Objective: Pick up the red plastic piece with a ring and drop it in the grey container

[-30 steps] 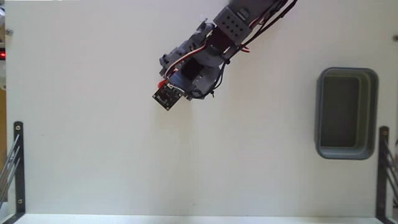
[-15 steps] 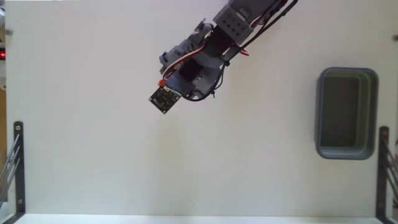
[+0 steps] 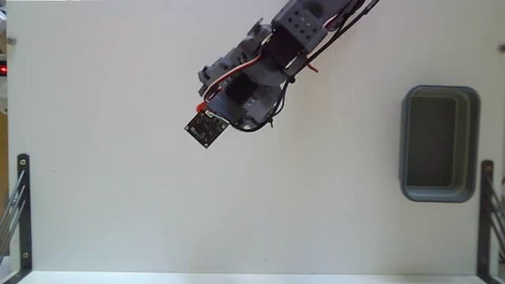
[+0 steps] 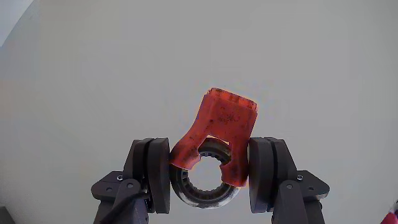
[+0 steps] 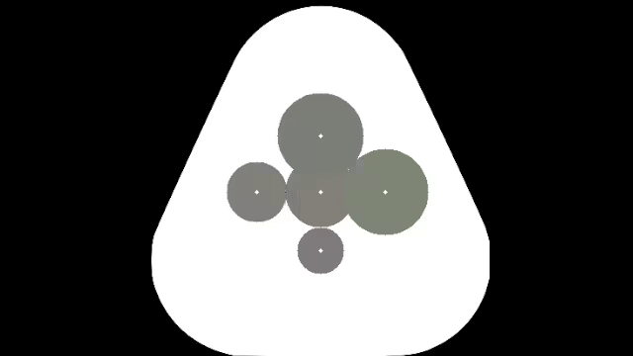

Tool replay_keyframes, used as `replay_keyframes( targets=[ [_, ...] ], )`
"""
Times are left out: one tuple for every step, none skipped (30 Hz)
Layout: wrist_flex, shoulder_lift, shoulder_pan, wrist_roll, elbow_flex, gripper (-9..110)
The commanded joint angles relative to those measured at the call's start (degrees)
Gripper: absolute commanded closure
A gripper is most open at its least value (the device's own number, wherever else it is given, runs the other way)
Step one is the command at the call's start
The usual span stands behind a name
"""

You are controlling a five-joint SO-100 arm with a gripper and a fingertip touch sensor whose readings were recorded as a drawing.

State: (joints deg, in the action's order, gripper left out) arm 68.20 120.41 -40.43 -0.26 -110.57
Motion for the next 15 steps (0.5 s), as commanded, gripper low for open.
replay_keyframes(
  targets=[
    [2.54,1.23,-0.93,0.26,5.27,36],
    [3.03,1.07,-0.93,0.26,5.92,36],
    [3.76,0.82,-0.93,0.26,6.90,36],
    [4.49,0.56,-0.93,0.26,7.90,36],
    [4.98,0.38,-0.93,0.26,8.56,36],
    [5.71,0.11,-0.93,0.26,9.56,36],
    [6.20,-0.08,-0.93,0.26,10.24,36],
    [6.93,-0.37,-0.93,0.26,11.26,36],
    [7.66,-0.67,-0.93,0.26,12.29,36],
    [8.15,-0.87,-0.93,0.26,12.98,36],
    [8.88,-1.18,-0.93,0.26,14.02,36],
    [9.61,-1.50,-0.93,0.26,15.08,36],
    [10.10,-1.72,-0.93,0.26,15.78,36],
    [10.83,-2.06,-0.93,0.26,16.85,36],
    [11.57,-2.41,-0.93,0.26,17.93,36]
  ],
)
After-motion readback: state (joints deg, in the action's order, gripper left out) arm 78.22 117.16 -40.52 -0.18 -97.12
